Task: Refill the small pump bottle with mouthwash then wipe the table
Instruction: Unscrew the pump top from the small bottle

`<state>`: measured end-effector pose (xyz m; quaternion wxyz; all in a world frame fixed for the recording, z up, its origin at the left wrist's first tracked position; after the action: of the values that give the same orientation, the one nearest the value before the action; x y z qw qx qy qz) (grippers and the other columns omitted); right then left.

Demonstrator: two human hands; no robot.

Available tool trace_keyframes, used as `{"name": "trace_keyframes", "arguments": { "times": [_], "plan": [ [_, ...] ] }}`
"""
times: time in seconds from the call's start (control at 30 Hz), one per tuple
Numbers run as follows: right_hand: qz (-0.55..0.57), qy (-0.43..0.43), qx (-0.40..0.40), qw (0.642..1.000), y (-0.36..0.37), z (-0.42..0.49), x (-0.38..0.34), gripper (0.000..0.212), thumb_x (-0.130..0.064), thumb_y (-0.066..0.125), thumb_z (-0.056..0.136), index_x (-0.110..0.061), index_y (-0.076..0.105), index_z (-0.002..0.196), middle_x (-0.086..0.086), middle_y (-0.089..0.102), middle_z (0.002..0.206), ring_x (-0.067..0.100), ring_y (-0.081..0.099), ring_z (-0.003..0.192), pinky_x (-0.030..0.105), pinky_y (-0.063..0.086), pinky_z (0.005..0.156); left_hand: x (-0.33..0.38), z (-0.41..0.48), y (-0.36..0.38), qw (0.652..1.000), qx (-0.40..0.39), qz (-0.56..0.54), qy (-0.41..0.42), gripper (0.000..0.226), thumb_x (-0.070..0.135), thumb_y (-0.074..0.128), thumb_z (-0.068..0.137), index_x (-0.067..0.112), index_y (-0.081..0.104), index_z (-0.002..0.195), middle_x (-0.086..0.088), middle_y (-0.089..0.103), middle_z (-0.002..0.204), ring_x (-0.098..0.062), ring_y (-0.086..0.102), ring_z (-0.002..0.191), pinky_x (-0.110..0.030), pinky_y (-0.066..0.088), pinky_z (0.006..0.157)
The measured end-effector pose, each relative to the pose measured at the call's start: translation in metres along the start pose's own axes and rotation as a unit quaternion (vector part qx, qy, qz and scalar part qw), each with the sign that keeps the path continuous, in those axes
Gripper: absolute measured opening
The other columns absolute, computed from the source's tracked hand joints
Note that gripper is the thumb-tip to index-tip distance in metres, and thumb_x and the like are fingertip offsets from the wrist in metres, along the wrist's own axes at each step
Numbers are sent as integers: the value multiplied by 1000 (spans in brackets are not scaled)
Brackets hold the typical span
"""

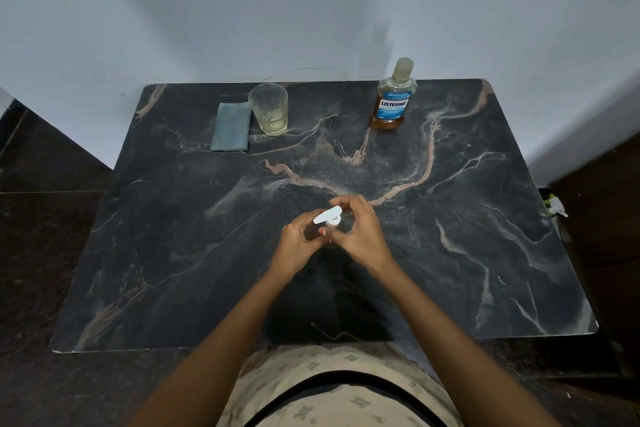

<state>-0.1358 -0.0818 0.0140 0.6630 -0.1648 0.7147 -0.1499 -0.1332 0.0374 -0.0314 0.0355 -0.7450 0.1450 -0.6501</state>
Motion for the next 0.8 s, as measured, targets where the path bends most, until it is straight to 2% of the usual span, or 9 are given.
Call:
{"name": "trace_keyframes", "arguments": {
  "times": [0.07,0.17,0.27,0.33,0.43,0.53,0.6,0.7,0.8],
  "plan": [
    [-2,9,20,1000,-2,2,1,35,-7,77,67,-13,58,95,-1,53,95,10,49,90,13,38,78,-2,0,0,1000,-2,-7,-9,45,-2,72,70,8,60,112,-1,64,100,-9,61,90,-9,47,77],
    [12,10,26,1000,-3,1,0,31,-2,73,67,-18,56,87,-6,57,85,6,52,79,9,41,69,-4,1,1,1000,-12,-4,-11,45,-1,73,70,12,60,111,-2,65,102,-13,62,96,-18,48,84],
    [40,3,12,999,-2,-2,0,34,4,66,70,-22,55,89,-14,58,86,-1,54,83,7,42,74,-5,2,1,1000,-12,-4,-9,47,-1,73,69,13,60,113,-6,65,109,-17,61,102,-29,47,91],
    [48,4,0,999,-1,-4,2,38,5,63,70,-22,55,95,-11,58,94,-2,51,93,12,40,82,-4,2,3,1000,-14,-2,-3,49,-2,72,70,17,59,113,-5,64,109,-17,60,104,-31,46,94],
    [19,6,12,1000,1,-3,4,41,-2,72,67,-16,55,102,-6,52,102,4,44,97,20,37,88,-2,0,3,1000,-16,-6,5,47,-3,69,73,25,58,108,-3,63,107,-17,60,102,-33,47,93],
    [49,24,34,998,-2,-2,5,34,-4,75,68,-15,54,92,0,56,94,14,51,90,21,42,80,-3,0,3,1000,-15,-3,5,46,-1,71,71,19,59,112,-4,63,107,-17,61,101,-31,48,91],
    [81,28,35,996,-3,-3,6,33,2,71,70,-14,53,93,-1,58,93,11,54,88,11,43,77,-3,1,2,1000,-13,-2,4,49,-2,72,70,14,59,114,-6,63,108,-17,61,102,-28,46,92],
    [106,25,30,994,-3,-6,7,42,11,63,72,-13,49,102,-1,58,99,7,55,93,5,40,82,-1,1,3,1000,-14,-5,4,49,-4,72,69,7,58,115,-9,63,109,-19,60,103,-29,45,93],
    [123,32,16,992,1,-8,9,50,9,65,72,-15,44,111,3,60,107,4,55,99,7,39,88,0,0,3,1000,-9,-9,6,48,-5,71,70,9,58,115,-7,62,107,-16,60,100,-18,46,89]
  ]
}}
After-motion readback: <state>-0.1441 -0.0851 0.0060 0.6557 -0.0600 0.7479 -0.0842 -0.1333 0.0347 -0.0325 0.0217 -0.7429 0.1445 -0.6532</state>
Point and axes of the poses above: each hand's wrist, its own z-axis towards the middle knuckle, its own y-axis out of the palm, x = y × z, the point moved 9 cm from there along z, towards the middle knuckle
